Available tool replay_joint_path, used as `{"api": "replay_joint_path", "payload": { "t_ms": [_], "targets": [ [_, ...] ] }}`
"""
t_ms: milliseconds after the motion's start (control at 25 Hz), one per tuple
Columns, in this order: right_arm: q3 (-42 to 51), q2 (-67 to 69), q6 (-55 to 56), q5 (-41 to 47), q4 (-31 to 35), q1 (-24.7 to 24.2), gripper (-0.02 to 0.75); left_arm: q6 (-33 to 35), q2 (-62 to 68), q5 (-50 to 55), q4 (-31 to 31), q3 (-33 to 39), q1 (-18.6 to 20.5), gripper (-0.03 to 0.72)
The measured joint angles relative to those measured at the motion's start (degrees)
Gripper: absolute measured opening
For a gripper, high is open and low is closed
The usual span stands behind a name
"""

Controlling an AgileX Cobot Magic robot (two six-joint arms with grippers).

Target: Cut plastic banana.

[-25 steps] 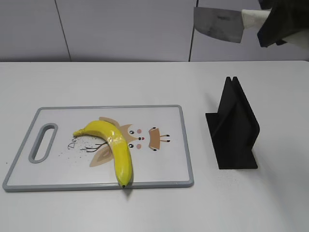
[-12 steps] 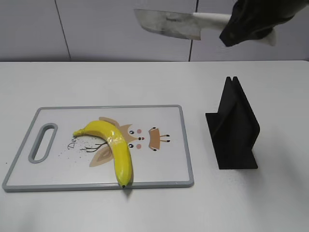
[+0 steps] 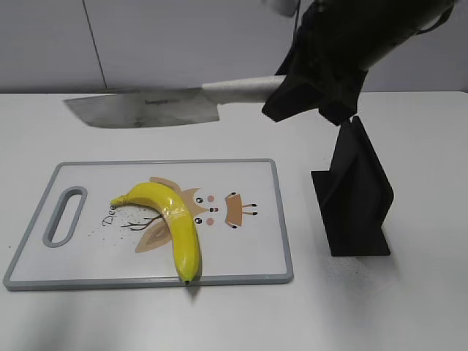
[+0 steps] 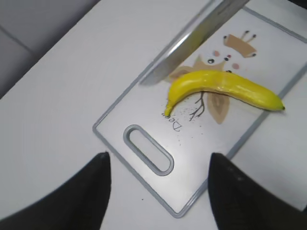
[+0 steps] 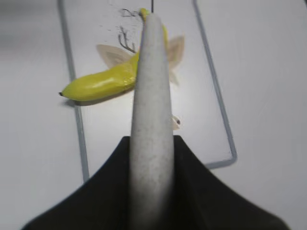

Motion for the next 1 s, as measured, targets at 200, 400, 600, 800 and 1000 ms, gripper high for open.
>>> {"api": "replay_joint_path", "payload": {
  "t_ms": [200, 400, 600, 800, 1000],
  "targets": [
    [-0.10, 2.82, -10.38, 1.98, 5.84, 0.05, 0.191, 10.96, 7.38, 5.62, -1.12, -6.52, -4.75, 0.602],
    [-0.19, 5.21, -14.62, 3.56, 8.34, 0.05, 0.191, 14.15, 15.01, 7.74, -1.29, -9.66, -7.98, 0.594],
    [-0.72, 6.12, -15.42, 3.91, 8.96, 0.05, 0.191, 15.32, 21.98, 7.90, -1.29, -9.73, -8.22, 0.590],
    [-0.79, 6.12, -15.86, 3.91, 9.67, 0.05, 0.191, 15.66, 26.88, 5.84, -1.29, -9.73, -8.22, 0.579],
    [-0.79, 6.12, -15.96, 3.78, 9.73, 0.05, 0.191, 15.71, 29.11, 4.20, -1.30, -9.73, -8.22, 0.213]
  ]
}}
